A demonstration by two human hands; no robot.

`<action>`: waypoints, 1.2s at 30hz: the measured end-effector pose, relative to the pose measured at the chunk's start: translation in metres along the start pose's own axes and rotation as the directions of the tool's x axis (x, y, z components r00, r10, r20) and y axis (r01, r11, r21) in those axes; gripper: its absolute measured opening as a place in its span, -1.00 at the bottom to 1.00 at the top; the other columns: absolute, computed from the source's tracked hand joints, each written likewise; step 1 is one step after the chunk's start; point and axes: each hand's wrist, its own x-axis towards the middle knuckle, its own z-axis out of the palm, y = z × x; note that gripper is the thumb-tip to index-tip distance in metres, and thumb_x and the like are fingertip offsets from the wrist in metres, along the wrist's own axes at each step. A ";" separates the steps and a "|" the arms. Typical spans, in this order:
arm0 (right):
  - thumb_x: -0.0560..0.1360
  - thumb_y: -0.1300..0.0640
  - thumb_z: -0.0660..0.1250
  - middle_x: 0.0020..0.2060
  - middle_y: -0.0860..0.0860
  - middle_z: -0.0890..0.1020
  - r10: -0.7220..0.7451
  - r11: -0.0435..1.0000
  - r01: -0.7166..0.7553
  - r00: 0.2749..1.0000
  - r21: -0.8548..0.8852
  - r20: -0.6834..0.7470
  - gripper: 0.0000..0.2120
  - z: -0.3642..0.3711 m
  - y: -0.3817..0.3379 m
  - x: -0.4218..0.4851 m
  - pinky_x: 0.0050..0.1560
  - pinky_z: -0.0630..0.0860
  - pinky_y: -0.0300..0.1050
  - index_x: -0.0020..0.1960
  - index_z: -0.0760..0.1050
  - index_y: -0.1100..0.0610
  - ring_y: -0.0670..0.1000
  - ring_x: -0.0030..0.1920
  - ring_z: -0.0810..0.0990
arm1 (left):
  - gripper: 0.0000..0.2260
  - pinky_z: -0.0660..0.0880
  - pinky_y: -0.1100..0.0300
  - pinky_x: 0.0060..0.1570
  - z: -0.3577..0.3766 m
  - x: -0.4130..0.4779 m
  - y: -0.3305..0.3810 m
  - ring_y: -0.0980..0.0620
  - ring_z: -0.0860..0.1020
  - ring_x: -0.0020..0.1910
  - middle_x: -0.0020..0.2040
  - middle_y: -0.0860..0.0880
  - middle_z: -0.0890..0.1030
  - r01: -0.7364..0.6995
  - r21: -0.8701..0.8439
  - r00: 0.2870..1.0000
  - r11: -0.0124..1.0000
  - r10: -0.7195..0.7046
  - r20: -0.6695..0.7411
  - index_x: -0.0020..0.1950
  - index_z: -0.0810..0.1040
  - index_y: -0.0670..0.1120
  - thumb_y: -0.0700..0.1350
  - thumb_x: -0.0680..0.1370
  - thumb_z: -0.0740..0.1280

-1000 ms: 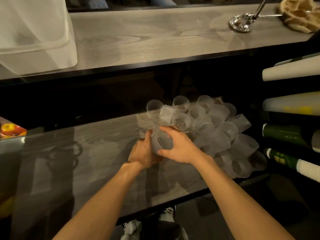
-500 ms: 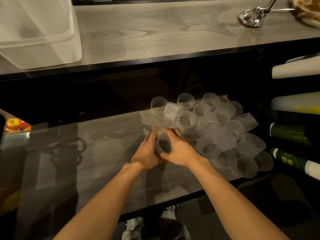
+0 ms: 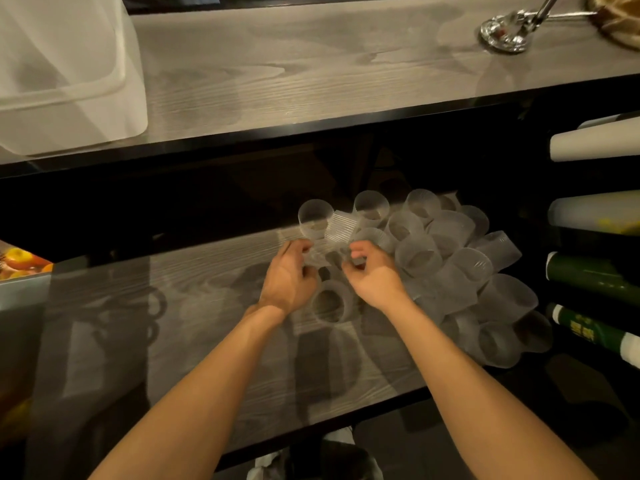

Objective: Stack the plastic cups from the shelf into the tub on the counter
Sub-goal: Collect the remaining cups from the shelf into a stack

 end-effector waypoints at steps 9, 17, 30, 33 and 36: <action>0.64 0.14 0.31 0.45 -0.01 0.44 0.026 0.999 -0.030 0.997 0.046 0.073 -0.51 -0.013 -0.015 0.027 0.18 0.43 -0.18 0.55 0.33 -0.04 -0.01 0.30 0.49 | -0.29 0.19 -0.31 0.52 -0.005 0.047 0.019 -0.22 -0.03 0.64 0.68 -0.05 -0.01 0.079 0.278 0.971 0.957 -0.136 0.194 0.62 0.15 0.20 -0.05 0.56 0.42; 0.63 0.14 0.32 0.39 -0.07 0.51 0.049 0.994 -0.059 0.994 0.094 0.098 -0.57 0.001 -0.012 0.032 0.30 0.56 -0.02 0.49 0.42 0.01 0.04 0.26 0.62 | -0.56 0.32 -0.20 0.46 -0.002 0.048 0.007 -0.16 0.21 0.56 0.57 -0.08 0.25 0.028 0.373 0.990 0.928 -0.078 0.118 0.41 0.47 0.07 0.05 0.55 0.44; 0.50 0.32 0.39 -0.10 -0.06 0.61 -0.468 0.877 0.440 0.873 -0.193 -0.136 -0.85 0.001 -0.030 0.001 -0.14 0.44 -0.27 0.00 0.58 0.10 -0.15 -0.23 0.51 | -0.61 0.52 -0.12 0.19 -0.003 0.016 -0.007 -0.09 0.54 0.20 0.19 -0.01 0.55 0.035 0.317 0.994 0.948 -0.066 0.089 0.21 0.48 0.03 0.07 0.48 0.53; 0.48 0.35 0.34 -0.07 -0.07 0.54 -0.506 0.818 0.467 0.862 -0.336 -0.032 -0.83 0.008 -0.032 -0.003 -0.13 0.50 -0.11 -0.06 0.54 0.09 -0.01 -0.14 0.55 | -0.49 0.53 -0.15 0.18 -0.005 0.007 -0.007 -0.10 0.55 0.14 0.11 0.01 0.52 0.063 0.226 0.989 0.972 -0.092 0.119 0.28 0.37 0.01 0.05 0.46 0.55; 0.49 0.36 0.31 -0.02 -0.03 0.54 -0.471 0.773 0.467 0.876 -0.430 0.104 -0.81 0.015 -0.024 -0.008 -0.17 0.56 0.03 -0.04 0.55 0.10 0.11 -0.12 0.57 | -0.34 0.55 -0.14 0.19 -0.004 0.004 -0.010 -0.13 0.57 0.20 0.23 -0.05 0.56 0.072 0.177 0.984 0.982 -0.099 0.149 0.44 0.30 -0.01 0.00 0.46 0.56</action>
